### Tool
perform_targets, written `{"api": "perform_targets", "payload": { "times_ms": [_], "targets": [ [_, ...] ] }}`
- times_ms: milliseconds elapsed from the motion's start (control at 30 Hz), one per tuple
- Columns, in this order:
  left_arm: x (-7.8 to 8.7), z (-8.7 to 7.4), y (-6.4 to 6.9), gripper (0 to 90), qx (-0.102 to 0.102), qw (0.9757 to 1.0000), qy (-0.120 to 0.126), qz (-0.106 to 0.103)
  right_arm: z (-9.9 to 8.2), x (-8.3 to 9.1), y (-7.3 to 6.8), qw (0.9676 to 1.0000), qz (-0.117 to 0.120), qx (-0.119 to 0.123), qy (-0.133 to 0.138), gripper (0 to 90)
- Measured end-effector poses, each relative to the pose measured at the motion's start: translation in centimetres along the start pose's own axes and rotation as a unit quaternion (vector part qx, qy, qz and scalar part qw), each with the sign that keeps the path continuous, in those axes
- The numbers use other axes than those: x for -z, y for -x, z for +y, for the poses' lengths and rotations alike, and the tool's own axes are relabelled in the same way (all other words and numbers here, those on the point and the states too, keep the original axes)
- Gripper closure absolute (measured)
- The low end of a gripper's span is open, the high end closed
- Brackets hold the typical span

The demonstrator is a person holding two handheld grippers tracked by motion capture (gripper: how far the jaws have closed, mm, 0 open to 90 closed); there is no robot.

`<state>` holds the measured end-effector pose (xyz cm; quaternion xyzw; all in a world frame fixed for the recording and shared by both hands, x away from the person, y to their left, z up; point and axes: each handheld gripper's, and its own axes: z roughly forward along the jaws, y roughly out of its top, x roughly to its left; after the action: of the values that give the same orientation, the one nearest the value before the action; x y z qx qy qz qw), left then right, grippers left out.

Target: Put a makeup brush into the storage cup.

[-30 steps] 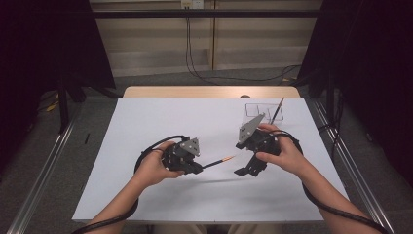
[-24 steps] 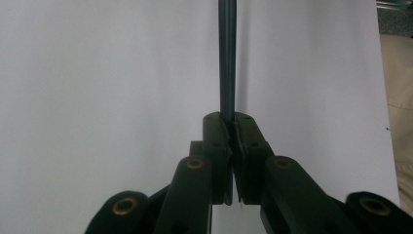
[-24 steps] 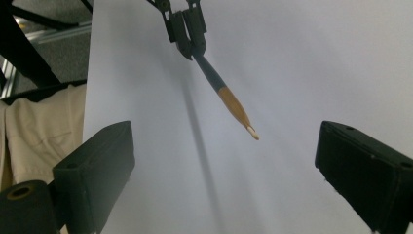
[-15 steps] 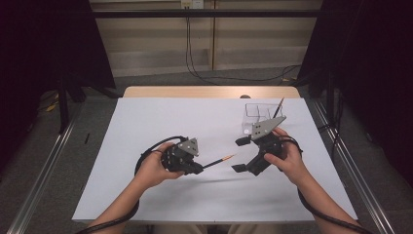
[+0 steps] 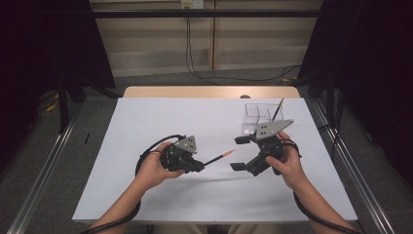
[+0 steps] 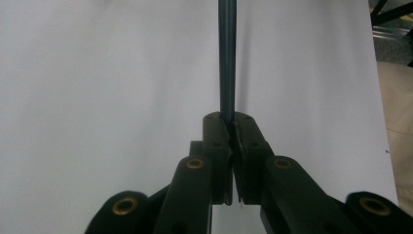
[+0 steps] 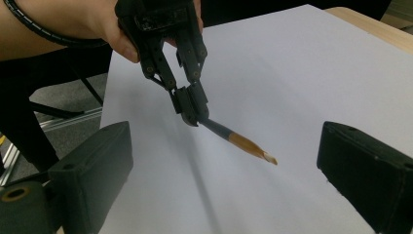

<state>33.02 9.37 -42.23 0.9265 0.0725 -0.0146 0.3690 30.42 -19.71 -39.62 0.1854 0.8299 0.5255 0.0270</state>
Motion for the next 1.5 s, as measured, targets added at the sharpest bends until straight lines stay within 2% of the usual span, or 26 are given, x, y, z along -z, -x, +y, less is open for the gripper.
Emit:
{"api": "perform_targets", "payload": {
  "times_ms": [133,167,267,367,467,567,633,667,767,833,967,1100,1167,1300,1333,1433,1500],
  "targets": [
    [0.1,-0.2,0.2,85.4,0.005,0.9992,0.040,0.004,0.0,0.0,0.0,1.0000,-0.002,-0.003,0.007,5.4],
    [0.1,-0.3,0.2,85.4,0.012,0.9987,0.049,0.007,0.0,0.0,0.0,0.9999,-0.003,-0.002,0.011,5.4],
    [0.1,-0.5,0.2,85.4,0.023,0.9964,0.081,0.011,0.1,0.0,0.0,0.9998,-0.003,-0.004,0.018,5.4],
    [0.0,-0.7,0.2,85.4,0.037,0.9929,0.113,0.007,0.1,-0.1,-0.1,0.9998,-0.002,-0.005,0.021,5.3],
    [-0.2,-0.7,0.2,85.4,0.041,0.9906,0.131,0.005,0.1,-0.2,-0.1,0.9997,-0.006,-0.007,0.021,5.4],
    [-0.5,-0.8,0.3,85.3,0.051,0.9869,0.153,0.000,0.1,-0.3,-0.2,0.9996,-0.006,-0.011,0.026,5.4],
    [-0.7,-0.8,0.4,85.3,0.056,0.9856,0.160,0.000,0.2,-0.3,-0.2,0.9994,-0.008,-0.013,0.031,5.5],
    [-0.8,-0.8,0.5,85.3,0.055,0.9852,0.162,0.002,0.2,-0.4,-0.2,0.9993,-0.009,-0.014,0.033,5.5],
    [-1.0,-0.8,0.6,85.3,0.058,0.9817,0.182,0.002,0.3,-0.4,-0.3,0.9989,-0.016,-0.015,0.040,6.7],
    [-1.1,-0.8,0.7,85.3,0.057,0.9805,0.188,0.006,0.3,-0.4,-0.4,0.9985,-0.018,-0.019,0.048,8.1],
    [-1.3,-0.8,0.7,85.3,0.066,0.9761,0.207,0.009,0.4,-0.2,-0.4,0.9972,-0.028,-0.023,0.065,14.0],
    [-1.4,-0.8,0.8,85.3,0.070,0.9734,0.218,0.009,0.5,0.1,-0.3,0.9961,-0.028,-0.027,0.080,21.7],
    [-1.5,-0.7,0.9,85.3,0.068,0.9730,0.220,0.010,0.6,0.2,-0.4,0.9958,-0.033,-0.024,0.082,24.5],
    [-1.6,-0.6,1.0,85.3,0.062,0.9725,0.224,0.007,0.8,0.0,-0.4,0.9959,-0.025,-0.030,0.081,33.8],
    [-1.6,-0.6,1.0,85.3,0.063,0.9720,0.226,0.006,0.8,0.0,-0.3,0.9959,-0.027,-0.032,0.080,36.9],
    [-1.6,-0.5,1.0,85.3,0.061,0.9725,0.225,0.009,0.9,0.0,-0.2,0.9953,-0.026,-0.039,0.085,49.4],
    [-1.7,-0.6,1.0,85.3,0.064,0.9712,0.229,0.006,0.9,0.0,-0.1,0.9950,-0.020,-0.046,0.086,57.0]
  ]
}}
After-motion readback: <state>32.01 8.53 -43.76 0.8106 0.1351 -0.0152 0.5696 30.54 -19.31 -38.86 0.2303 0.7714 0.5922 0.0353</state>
